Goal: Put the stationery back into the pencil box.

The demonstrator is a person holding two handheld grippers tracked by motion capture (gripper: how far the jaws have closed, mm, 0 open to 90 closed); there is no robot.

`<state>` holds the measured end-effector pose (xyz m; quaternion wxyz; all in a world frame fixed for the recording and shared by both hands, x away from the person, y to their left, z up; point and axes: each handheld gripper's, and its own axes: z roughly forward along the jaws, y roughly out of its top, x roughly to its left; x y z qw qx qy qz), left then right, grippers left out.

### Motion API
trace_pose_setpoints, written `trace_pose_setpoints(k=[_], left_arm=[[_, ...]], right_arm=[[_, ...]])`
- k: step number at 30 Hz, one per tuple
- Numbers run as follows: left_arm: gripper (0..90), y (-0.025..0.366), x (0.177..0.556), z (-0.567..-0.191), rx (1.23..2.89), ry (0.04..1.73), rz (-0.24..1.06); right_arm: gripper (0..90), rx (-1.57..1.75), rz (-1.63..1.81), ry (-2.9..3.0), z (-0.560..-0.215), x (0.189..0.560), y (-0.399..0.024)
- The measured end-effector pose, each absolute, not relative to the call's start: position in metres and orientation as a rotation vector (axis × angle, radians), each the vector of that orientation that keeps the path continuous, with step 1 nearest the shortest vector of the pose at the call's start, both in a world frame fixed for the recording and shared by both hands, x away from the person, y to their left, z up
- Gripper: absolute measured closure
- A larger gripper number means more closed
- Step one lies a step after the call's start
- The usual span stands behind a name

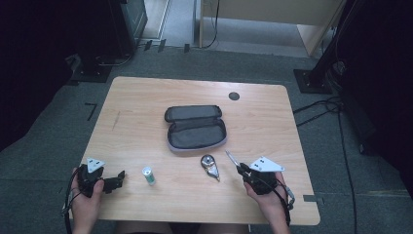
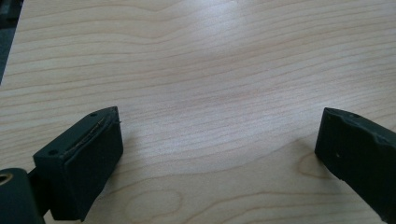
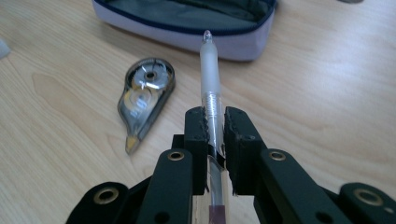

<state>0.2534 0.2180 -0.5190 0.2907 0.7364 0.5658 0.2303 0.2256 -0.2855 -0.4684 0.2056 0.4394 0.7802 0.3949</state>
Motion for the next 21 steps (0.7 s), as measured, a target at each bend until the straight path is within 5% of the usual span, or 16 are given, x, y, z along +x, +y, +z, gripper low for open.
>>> trace_pose_setpoints(k=[21], left_arm=[[1.3,0.218,0.253,-0.519,1.968,1.504,0.610]], right_arm=[[80.2,1.055,1.139,2.235,-0.440,0.298,-0.224]])
